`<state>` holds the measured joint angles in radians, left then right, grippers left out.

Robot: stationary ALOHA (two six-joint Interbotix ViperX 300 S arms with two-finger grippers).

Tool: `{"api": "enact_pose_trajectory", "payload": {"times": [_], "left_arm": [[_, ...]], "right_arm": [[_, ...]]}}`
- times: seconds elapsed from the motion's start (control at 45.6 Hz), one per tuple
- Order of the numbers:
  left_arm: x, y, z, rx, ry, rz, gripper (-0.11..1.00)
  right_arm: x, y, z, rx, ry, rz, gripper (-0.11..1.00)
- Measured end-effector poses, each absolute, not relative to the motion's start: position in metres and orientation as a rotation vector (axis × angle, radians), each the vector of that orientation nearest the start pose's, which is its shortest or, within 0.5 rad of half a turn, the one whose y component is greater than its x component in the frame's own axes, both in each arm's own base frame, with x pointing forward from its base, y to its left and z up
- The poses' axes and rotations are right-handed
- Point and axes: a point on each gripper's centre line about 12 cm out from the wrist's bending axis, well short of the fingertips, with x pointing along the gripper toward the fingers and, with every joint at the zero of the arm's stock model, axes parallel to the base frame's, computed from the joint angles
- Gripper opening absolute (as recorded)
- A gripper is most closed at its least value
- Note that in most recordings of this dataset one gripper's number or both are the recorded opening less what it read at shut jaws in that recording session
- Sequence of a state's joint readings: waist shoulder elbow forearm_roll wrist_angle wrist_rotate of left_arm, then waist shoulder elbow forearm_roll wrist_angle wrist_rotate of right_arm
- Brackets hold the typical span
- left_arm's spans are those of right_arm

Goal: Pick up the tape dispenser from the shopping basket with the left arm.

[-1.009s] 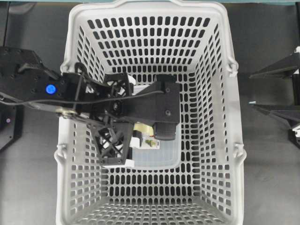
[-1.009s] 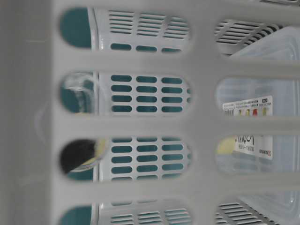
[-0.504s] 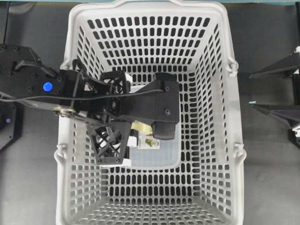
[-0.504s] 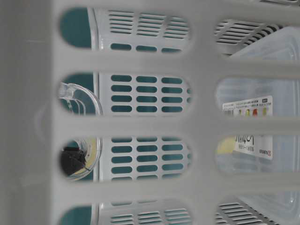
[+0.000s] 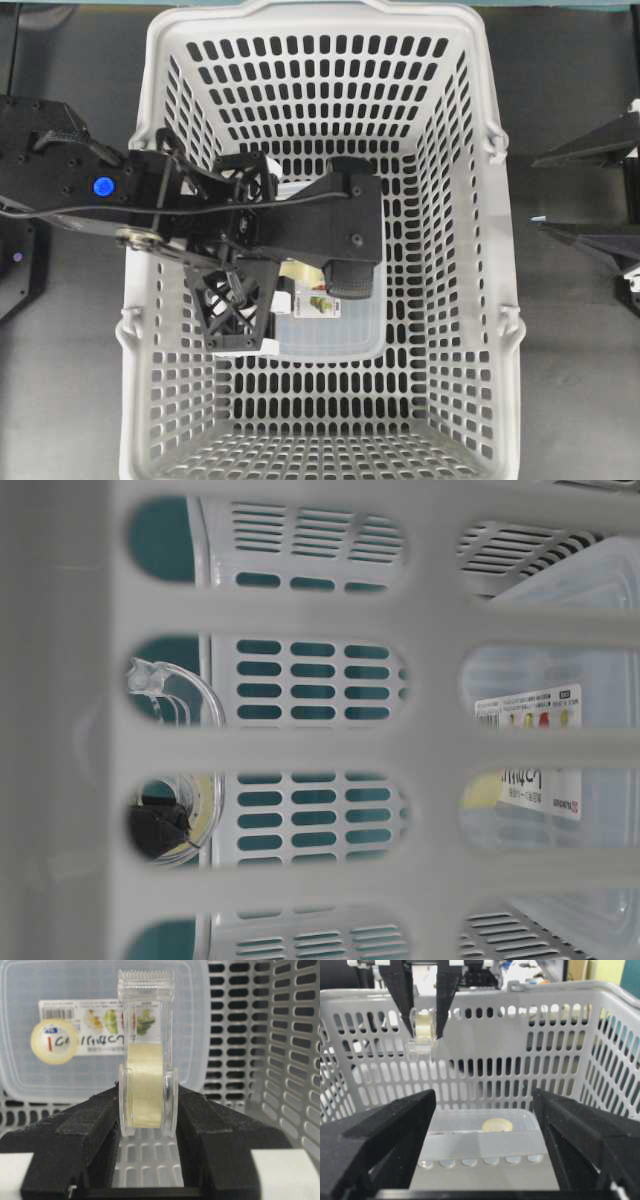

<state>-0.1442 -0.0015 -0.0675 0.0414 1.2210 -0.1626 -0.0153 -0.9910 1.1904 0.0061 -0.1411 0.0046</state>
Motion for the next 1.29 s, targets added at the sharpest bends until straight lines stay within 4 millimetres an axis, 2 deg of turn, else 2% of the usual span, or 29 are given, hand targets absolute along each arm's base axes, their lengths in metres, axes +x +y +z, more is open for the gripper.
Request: {"api": "enact_pose_trajectory", "payload": {"times": [1.294], "left_arm": [[0.4046, -0.0554, 0.3390, -0.031, 1.139, -0.009, 0.30]], "right_arm": [[0.1934, -0.0037, 0.2732, 0.011, 0.061, -0.020, 0.75]]}}
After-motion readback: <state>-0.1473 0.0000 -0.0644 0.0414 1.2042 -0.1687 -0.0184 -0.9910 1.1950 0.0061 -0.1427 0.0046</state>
